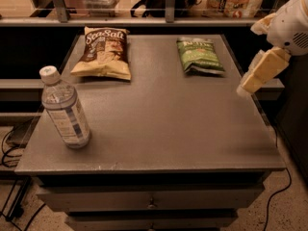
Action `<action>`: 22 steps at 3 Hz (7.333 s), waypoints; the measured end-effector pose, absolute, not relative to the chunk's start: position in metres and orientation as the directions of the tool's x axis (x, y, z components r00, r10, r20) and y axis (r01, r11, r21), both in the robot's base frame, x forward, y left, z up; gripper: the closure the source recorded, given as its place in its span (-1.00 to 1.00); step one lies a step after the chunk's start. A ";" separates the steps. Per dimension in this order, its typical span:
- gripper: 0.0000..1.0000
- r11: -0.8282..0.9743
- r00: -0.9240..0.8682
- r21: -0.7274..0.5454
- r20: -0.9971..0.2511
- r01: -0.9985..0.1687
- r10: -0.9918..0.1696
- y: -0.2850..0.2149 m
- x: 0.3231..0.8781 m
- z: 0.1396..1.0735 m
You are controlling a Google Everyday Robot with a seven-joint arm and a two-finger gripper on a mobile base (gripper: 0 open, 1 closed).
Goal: Move green jalapeno chip bag near blue plastic bottle
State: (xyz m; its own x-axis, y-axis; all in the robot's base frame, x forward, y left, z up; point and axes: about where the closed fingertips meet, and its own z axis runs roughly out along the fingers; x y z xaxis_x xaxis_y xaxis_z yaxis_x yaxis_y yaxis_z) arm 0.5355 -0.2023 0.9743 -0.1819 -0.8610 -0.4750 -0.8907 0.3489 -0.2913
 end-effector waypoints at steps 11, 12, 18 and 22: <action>1.00 0.508 -0.228 -0.162 -0.752 -0.846 -0.619 -0.152 0.697 0.904; 1.00 0.395 -0.126 -0.225 -0.713 -0.890 -0.690 -0.130 0.662 0.936; 1.00 0.087 0.085 -0.161 -0.825 -0.983 -0.559 -0.007 0.479 0.961; -0.28 0.142 -0.039 -0.027 -0.894 -0.989 -0.446 0.033 0.446 0.904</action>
Offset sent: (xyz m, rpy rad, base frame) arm 0.1052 0.0225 -0.0542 0.3693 -0.0548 -0.1614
